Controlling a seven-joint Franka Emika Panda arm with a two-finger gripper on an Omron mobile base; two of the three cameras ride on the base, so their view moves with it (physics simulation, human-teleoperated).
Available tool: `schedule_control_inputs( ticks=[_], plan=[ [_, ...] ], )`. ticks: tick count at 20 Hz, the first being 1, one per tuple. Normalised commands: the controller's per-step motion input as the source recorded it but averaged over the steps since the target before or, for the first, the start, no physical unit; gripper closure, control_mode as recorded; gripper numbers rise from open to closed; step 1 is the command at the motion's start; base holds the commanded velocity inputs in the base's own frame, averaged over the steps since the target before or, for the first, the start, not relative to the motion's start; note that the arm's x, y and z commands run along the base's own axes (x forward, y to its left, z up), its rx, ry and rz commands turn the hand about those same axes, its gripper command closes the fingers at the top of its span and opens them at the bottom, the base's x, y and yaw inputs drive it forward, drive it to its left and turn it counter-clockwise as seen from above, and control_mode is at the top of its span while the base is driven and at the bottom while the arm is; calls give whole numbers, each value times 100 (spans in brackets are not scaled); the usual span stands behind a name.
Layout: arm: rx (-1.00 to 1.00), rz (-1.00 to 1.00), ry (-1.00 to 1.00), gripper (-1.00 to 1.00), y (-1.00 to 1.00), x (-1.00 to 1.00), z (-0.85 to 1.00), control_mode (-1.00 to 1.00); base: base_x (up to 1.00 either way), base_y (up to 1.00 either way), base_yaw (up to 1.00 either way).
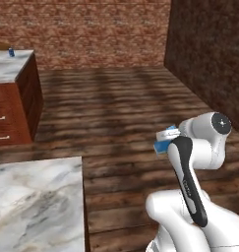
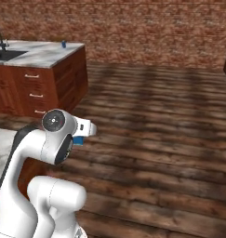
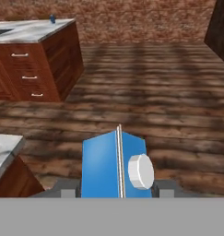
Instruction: Move the drinks to the dining counter.
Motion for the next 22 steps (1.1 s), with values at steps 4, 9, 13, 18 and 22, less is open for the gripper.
schedule_control_inputs(
  ticks=[4, 9, 13, 18, 22],
  plan=[
    [0, 0, 0, 100, 0, 0, 0, 100, 68, -20, 0],
    [0, 0, 0, 100, 0, 0, 0, 100, 72, -18, 0],
    [0, 0, 0, 100, 0, 0, 0, 100, 74, -16, 0],
    [0, 0, 0, 100, 0, 0, 0, 100, 74, -12, 0],
    [0, 0, 0, 100, 0, 0, 0, 100, 72, -11, 0]
  ],
)
